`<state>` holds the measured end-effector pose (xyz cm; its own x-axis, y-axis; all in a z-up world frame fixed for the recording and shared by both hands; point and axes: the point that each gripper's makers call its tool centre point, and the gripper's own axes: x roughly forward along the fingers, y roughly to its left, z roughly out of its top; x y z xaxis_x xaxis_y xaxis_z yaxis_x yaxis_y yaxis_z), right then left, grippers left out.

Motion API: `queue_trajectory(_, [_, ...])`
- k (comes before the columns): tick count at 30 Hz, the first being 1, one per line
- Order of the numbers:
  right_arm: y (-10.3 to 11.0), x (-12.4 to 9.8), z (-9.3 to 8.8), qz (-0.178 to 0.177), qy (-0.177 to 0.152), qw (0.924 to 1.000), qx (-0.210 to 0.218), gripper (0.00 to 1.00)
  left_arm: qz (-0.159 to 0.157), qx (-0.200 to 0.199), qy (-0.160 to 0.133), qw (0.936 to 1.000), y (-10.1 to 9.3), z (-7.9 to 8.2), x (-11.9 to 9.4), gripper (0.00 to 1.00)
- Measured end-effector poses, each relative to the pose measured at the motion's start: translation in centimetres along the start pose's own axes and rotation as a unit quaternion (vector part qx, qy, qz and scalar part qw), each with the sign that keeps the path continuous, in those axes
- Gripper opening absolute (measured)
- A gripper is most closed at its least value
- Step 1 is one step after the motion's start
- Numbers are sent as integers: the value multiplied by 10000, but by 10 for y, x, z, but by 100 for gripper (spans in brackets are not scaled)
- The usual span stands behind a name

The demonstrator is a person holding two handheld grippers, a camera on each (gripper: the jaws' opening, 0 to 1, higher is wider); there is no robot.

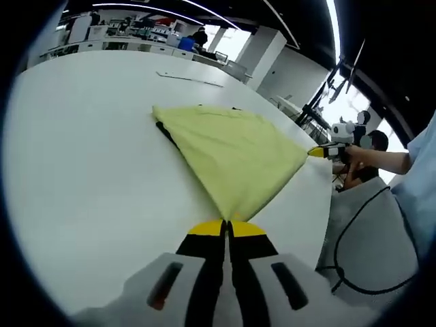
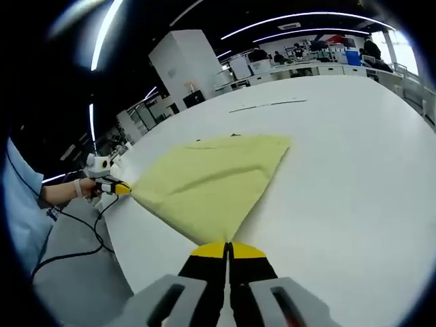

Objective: Fold the garment on the visible template until the final outline fits inside the template.

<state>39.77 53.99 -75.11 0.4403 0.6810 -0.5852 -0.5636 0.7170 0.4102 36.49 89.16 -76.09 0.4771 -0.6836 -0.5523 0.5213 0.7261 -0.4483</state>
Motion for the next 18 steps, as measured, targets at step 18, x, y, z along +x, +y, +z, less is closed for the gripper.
queue_trajectory(18, [13,-11,-22,181,60,9997,168,0,-25,-103,-17,9999,-17,-21,-8,0])
